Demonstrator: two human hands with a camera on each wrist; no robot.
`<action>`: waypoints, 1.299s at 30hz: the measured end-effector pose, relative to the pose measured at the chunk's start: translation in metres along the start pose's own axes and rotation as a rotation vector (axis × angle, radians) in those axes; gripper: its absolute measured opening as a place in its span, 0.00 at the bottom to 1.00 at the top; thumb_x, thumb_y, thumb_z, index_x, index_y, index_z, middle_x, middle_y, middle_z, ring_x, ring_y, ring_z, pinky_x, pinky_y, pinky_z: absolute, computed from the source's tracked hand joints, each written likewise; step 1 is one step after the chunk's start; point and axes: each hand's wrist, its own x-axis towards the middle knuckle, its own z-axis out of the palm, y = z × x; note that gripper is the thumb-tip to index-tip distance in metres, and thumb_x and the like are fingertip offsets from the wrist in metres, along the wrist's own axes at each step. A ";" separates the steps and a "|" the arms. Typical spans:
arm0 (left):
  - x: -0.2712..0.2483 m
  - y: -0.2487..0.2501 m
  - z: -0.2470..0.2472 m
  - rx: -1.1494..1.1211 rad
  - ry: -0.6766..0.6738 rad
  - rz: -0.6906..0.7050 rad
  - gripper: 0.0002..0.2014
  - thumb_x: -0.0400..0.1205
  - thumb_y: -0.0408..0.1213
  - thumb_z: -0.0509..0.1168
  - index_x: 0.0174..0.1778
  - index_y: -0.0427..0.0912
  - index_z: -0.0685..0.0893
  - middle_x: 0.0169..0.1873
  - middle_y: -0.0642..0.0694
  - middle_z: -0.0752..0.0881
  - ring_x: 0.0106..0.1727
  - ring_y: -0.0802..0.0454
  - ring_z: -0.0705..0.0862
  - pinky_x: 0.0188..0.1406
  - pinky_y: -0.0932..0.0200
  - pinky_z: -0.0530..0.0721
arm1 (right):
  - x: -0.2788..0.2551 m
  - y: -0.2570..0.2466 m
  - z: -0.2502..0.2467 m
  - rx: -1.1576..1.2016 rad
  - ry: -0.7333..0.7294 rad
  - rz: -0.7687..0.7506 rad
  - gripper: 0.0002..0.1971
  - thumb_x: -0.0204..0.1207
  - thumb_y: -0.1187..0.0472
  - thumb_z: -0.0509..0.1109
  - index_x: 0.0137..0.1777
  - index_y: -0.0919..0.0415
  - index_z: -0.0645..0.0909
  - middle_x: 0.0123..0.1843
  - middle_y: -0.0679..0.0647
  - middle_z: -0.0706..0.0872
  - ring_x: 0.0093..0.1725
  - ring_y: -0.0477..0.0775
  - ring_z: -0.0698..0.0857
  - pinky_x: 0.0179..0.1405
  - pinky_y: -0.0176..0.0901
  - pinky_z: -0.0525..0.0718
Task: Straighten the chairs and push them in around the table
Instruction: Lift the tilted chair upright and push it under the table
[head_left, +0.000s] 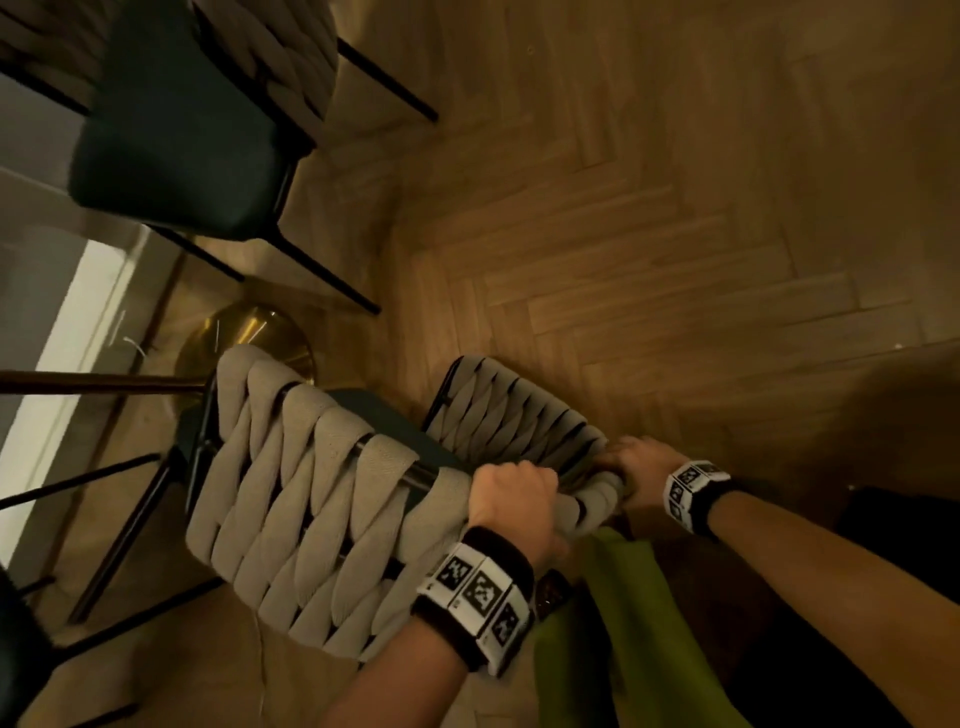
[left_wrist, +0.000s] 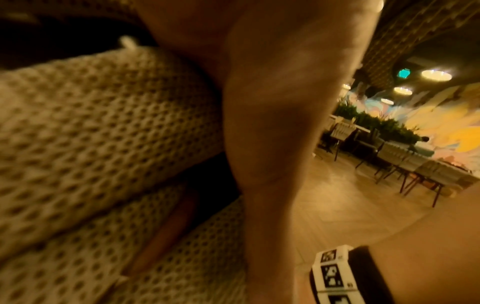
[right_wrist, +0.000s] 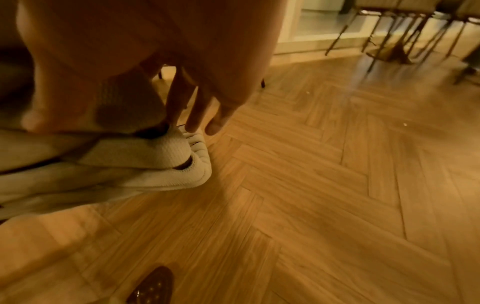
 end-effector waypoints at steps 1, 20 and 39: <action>-0.016 -0.002 -0.005 0.004 0.020 -0.010 0.29 0.77 0.61 0.66 0.64 0.43 0.74 0.60 0.43 0.82 0.60 0.44 0.82 0.53 0.50 0.77 | -0.008 -0.005 -0.008 -0.007 -0.014 -0.008 0.36 0.61 0.36 0.77 0.69 0.46 0.75 0.70 0.49 0.79 0.70 0.54 0.75 0.67 0.54 0.75; -0.315 -0.096 0.035 -0.216 0.697 -0.116 0.25 0.67 0.77 0.59 0.34 0.58 0.82 0.23 0.60 0.83 0.23 0.65 0.77 0.26 0.69 0.65 | -0.149 -0.196 -0.147 -0.136 0.424 -0.380 0.12 0.45 0.54 0.70 0.32 0.49 0.78 0.33 0.41 0.78 0.34 0.46 0.77 0.41 0.43 0.69; -0.388 -0.117 0.349 -0.494 1.155 -0.283 0.26 0.78 0.69 0.55 0.41 0.52 0.87 0.32 0.54 0.88 0.31 0.57 0.83 0.32 0.63 0.80 | -0.165 -0.411 -0.070 -0.777 0.399 -0.658 0.15 0.49 0.40 0.74 0.31 0.48 0.80 0.27 0.44 0.80 0.27 0.48 0.78 0.38 0.43 0.57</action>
